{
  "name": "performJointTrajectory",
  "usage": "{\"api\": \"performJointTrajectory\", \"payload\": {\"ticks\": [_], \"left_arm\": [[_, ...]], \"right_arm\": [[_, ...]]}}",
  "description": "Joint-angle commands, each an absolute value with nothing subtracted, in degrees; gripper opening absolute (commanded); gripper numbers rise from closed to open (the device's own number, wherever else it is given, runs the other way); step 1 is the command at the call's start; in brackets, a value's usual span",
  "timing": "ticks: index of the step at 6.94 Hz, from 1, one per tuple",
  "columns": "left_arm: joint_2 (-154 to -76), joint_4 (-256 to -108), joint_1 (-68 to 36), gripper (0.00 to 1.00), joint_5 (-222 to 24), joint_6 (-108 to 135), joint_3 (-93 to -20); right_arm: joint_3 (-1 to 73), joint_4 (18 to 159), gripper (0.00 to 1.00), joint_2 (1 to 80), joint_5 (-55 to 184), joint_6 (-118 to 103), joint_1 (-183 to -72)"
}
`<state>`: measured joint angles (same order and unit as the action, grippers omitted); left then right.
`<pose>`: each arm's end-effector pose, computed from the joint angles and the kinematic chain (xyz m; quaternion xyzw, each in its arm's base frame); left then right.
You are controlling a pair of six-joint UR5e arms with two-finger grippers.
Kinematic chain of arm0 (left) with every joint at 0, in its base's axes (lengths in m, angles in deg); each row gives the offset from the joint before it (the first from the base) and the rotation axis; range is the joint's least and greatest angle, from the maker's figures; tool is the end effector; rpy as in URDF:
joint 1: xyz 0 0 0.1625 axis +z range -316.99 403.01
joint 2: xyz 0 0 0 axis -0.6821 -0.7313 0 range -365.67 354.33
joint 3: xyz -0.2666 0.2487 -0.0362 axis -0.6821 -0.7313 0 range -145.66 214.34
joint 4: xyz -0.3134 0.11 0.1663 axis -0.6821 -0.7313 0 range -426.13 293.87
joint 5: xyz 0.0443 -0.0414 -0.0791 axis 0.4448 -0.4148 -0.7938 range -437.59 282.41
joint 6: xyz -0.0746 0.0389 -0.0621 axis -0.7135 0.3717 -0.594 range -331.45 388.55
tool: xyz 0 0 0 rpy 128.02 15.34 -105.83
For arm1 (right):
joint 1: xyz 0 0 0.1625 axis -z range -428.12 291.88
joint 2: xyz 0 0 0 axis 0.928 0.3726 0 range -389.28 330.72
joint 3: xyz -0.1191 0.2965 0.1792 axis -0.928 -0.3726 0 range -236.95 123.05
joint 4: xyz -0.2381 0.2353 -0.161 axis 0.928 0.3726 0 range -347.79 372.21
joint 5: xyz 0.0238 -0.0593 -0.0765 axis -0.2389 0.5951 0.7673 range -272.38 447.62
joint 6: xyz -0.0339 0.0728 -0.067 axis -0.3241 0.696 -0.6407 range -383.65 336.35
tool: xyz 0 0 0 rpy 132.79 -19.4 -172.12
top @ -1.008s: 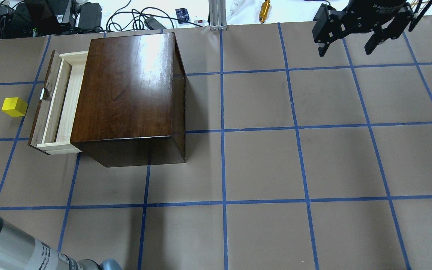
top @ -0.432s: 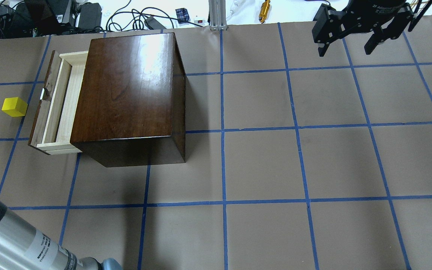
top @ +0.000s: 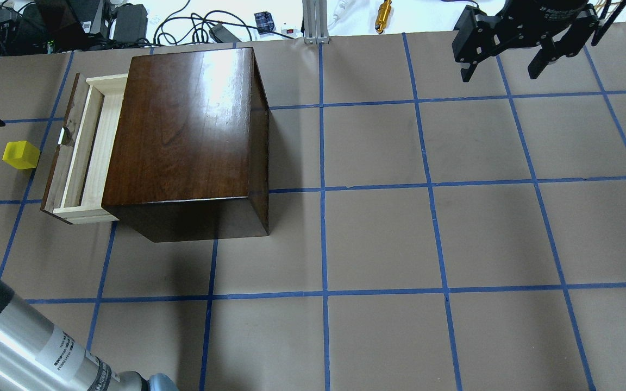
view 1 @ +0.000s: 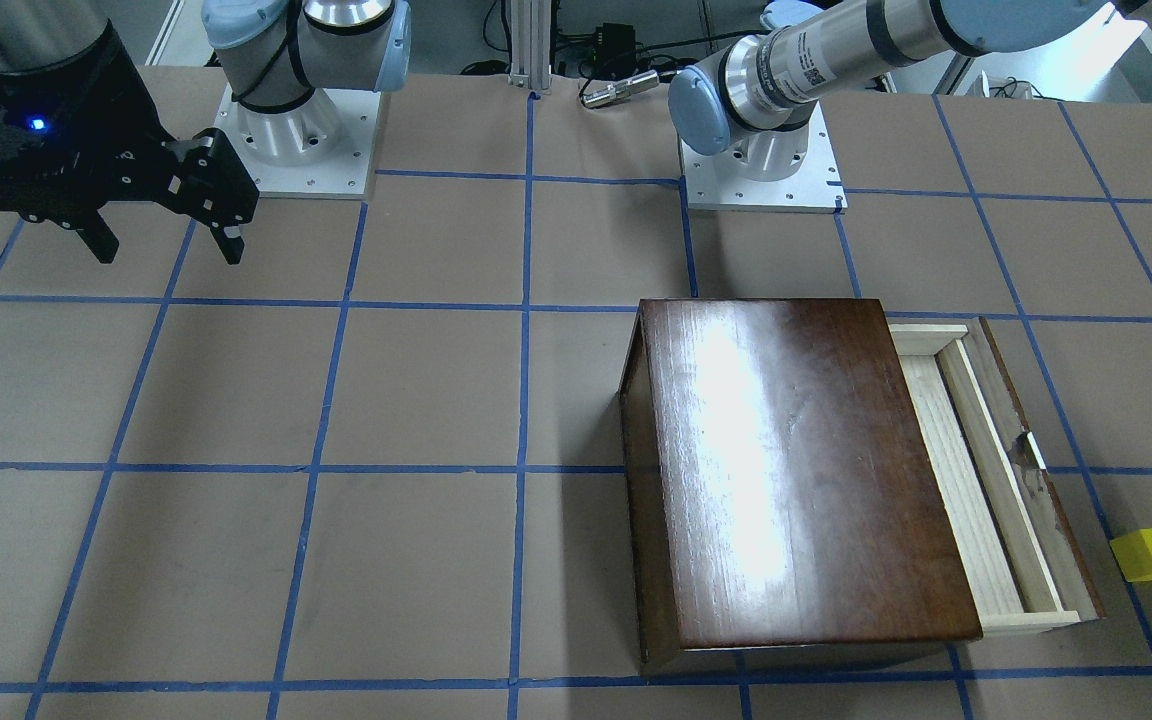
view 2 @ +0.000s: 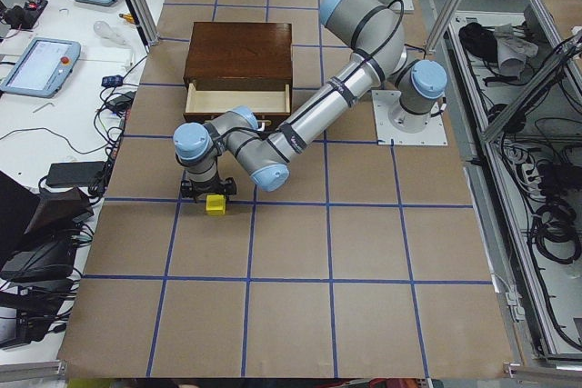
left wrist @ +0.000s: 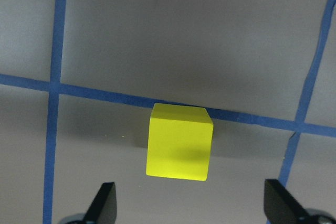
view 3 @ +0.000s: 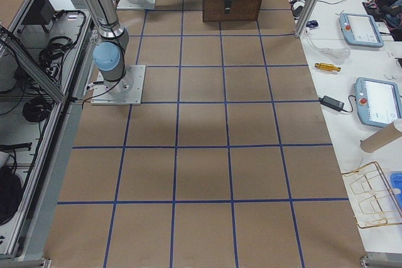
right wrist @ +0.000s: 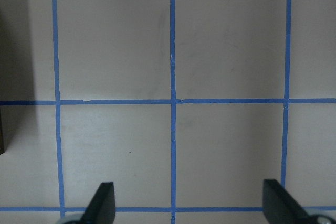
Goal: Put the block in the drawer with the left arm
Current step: 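Lower the left gripper over the yellow cube and close on it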
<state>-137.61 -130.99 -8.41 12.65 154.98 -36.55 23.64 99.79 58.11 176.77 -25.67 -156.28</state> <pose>0.3129 -0.6052 0.2001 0.6935 0.7201 -0.0005 0.0202 0.1198 -0.4724 0.4729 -0.0018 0.9992 -0.0384 0.0062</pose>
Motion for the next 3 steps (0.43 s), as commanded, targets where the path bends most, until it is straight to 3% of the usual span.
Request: {"api": "performJointTrajectory", "payload": {"ticks": [1, 3], "left_arm": [[-138.99, -130.73, -8.41, 0.99, 11.00, 158.10, -36.50], [-139.96, -130.64, -8.32, 0.99, 11.26, 158.19, -36.58]], "right_arm": [[23.64, 99.75, 1.00, 58.17, 176.75, -25.67, -156.28], [23.64, 99.75, 1.00, 58.08, 176.75, -25.67, -156.28]]}}
